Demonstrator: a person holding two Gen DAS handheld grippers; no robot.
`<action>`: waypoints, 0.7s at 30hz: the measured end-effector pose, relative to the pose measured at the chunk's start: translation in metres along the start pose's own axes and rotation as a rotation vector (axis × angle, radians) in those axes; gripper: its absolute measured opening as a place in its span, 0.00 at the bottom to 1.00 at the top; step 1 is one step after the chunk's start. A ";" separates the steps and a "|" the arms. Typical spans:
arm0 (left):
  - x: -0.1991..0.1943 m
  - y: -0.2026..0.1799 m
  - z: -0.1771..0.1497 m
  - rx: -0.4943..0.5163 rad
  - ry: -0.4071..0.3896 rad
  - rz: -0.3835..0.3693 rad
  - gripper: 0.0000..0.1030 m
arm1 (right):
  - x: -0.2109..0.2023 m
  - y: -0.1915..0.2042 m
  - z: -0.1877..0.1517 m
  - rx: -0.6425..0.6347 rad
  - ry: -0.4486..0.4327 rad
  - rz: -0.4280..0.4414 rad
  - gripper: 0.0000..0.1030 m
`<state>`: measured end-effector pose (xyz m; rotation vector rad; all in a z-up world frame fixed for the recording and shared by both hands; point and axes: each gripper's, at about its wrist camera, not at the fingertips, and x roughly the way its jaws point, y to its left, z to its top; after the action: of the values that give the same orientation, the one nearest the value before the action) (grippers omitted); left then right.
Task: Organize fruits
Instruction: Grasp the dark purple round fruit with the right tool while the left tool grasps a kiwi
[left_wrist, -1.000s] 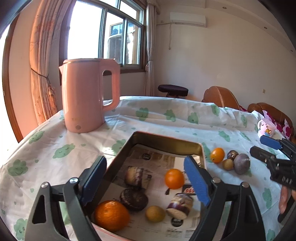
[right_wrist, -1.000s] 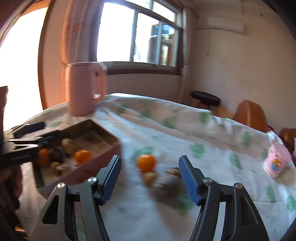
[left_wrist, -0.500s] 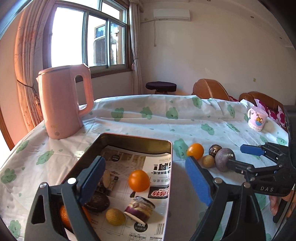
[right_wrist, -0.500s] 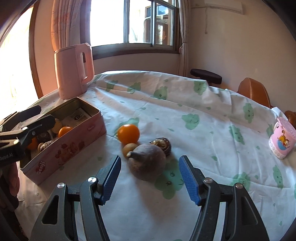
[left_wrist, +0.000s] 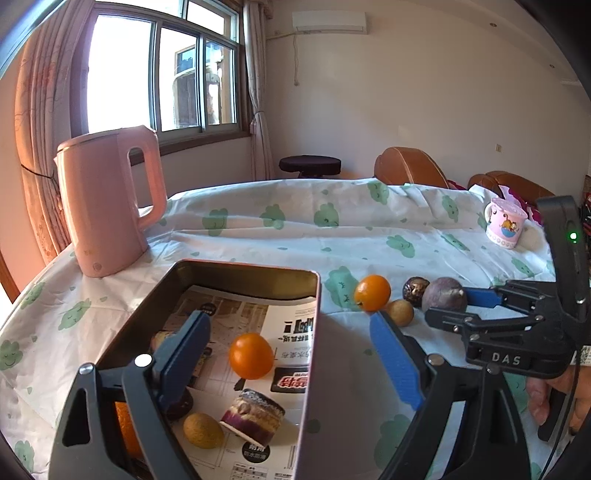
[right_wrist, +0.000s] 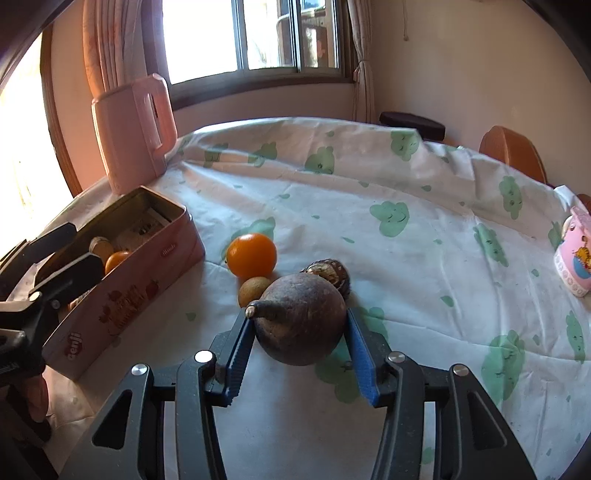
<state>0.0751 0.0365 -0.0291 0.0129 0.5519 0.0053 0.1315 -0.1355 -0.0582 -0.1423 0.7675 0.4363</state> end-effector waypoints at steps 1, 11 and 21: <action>-0.001 -0.003 0.001 0.004 -0.003 -0.003 0.88 | -0.004 -0.002 -0.001 -0.002 -0.016 -0.018 0.49; 0.010 -0.051 0.008 0.095 0.032 -0.044 0.87 | -0.021 -0.044 -0.005 0.049 -0.060 -0.167 0.49; 0.066 -0.083 0.009 0.092 0.231 -0.128 0.62 | -0.023 -0.060 -0.007 0.098 -0.061 -0.124 0.50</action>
<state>0.1360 -0.0465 -0.0568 0.0673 0.7824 -0.1448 0.1382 -0.1987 -0.0491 -0.0841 0.7140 0.2833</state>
